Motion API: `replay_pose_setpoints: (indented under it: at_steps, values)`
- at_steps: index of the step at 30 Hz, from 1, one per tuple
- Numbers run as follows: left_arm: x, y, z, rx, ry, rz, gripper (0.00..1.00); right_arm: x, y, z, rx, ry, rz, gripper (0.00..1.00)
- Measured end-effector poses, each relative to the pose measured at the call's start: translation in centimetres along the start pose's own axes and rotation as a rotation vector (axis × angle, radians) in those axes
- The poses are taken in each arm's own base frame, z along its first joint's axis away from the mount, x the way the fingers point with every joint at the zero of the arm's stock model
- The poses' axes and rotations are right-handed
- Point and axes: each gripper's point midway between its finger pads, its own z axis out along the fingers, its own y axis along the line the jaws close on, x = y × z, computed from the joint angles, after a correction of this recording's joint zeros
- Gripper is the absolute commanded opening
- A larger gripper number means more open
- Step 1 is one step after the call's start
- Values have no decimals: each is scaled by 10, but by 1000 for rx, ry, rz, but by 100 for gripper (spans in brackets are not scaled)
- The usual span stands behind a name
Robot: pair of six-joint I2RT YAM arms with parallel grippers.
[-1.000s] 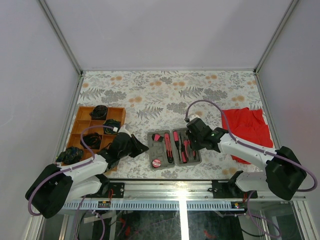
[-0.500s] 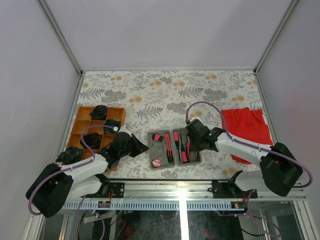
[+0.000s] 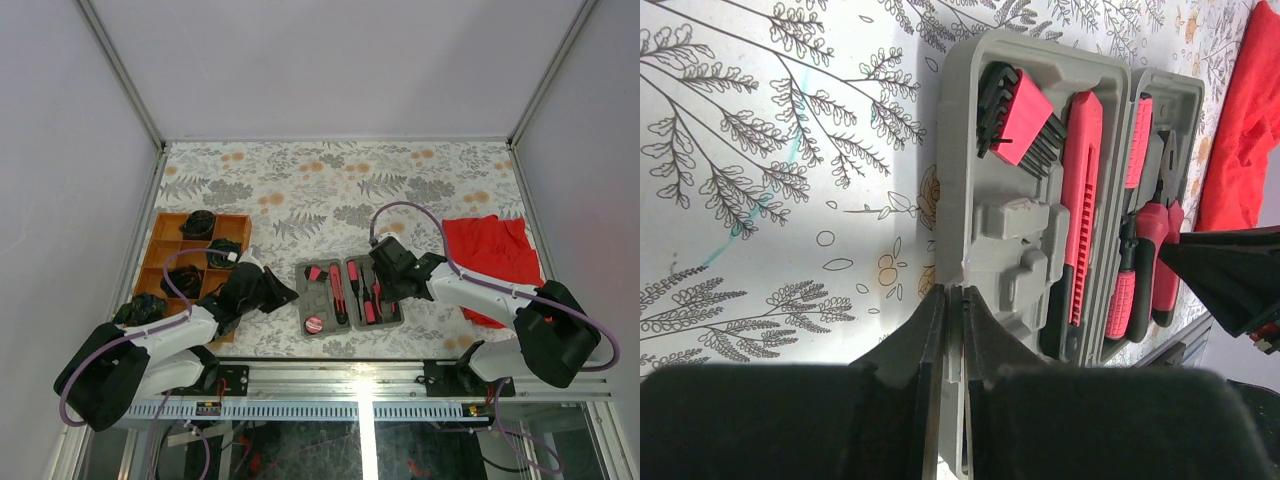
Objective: Sort the tools into containers
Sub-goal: Adjust the pliers in the storage box.
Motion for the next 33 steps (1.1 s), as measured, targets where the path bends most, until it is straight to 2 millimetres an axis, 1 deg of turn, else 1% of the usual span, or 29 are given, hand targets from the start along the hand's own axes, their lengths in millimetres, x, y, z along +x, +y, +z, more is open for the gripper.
replay_pose_setpoints:
  at_steps: [3, 6, 11, 13, 19, 23, 26, 30, 33]
  values:
    - [0, 0, 0, 0, 1, 0, 0, -4, 0, -1, 3, -15, 5, 39]
    - [0, 0, 0, 0, 1, 0, 0, -12, -4, -7, 19, -46, 12, 40]
    - [0, 0, 0, 0, 2, 0, 0, -24, -4, -16, 18, -83, 18, 33]
    - [0, 0, 0, 0, 2, 0, 0, -24, -5, -17, 19, -79, 17, 33]
    - [0, 0, 1, -1, 2, -1, 0, -12, -7, -16, 28, -29, 7, 32]
    - [-1, -2, 3, -4, 5, 2, 0, -5, -5, -8, 21, 11, 4, 28]
    - [-1, -2, 4, -4, 7, 2, 0, -1, -4, 0, 8, 29, 11, 21]
    - [-1, -2, 4, -4, 7, 5, 0, -4, -5, 5, 10, 27, 13, 14]
    - [-1, -2, 4, -4, 6, 6, 0, -7, -5, 6, 14, 15, 11, 10]
